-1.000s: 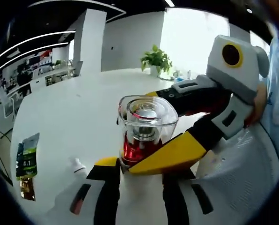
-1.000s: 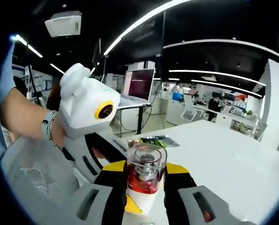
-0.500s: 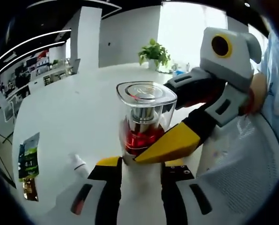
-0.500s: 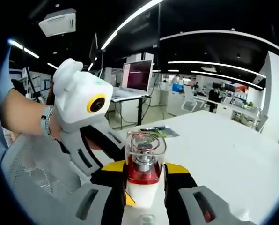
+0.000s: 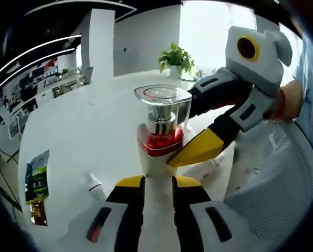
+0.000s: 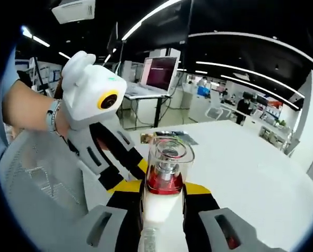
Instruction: Arrange the skincare products in the storage area until every visible bottle or jar stands upright without overlapping.
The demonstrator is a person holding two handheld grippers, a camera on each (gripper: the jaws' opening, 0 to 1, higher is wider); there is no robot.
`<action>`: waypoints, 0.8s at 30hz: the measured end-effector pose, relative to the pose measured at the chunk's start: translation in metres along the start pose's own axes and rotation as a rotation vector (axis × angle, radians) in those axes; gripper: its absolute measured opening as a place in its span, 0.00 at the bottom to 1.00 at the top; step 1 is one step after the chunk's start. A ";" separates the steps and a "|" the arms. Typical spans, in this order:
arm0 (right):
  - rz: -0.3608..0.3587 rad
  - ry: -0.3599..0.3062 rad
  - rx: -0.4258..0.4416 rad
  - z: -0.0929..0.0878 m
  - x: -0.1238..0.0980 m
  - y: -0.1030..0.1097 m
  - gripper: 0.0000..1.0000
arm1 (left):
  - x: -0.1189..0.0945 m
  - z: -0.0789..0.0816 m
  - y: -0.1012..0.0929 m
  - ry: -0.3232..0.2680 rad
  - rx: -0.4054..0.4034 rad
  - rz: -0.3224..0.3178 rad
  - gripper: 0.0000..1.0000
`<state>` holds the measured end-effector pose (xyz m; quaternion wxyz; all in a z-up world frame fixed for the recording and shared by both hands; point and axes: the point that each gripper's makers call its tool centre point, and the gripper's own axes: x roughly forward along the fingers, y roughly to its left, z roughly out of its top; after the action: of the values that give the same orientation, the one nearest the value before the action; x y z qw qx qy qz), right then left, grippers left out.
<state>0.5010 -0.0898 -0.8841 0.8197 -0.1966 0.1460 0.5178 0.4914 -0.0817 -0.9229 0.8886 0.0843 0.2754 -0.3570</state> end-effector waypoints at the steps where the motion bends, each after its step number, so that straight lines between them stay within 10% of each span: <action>1: -0.003 0.005 0.004 -0.002 -0.001 -0.002 0.22 | 0.000 0.000 0.000 -0.002 -0.001 0.002 0.19; 24: -0.069 0.041 0.017 -0.011 -0.005 -0.020 0.20 | 0.001 -0.004 0.003 0.022 0.022 0.025 0.18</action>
<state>0.5162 -0.1065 -0.8882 0.8357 -0.2049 0.1604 0.4837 0.4922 -0.0783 -0.9269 0.8890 0.1017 0.2801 -0.3478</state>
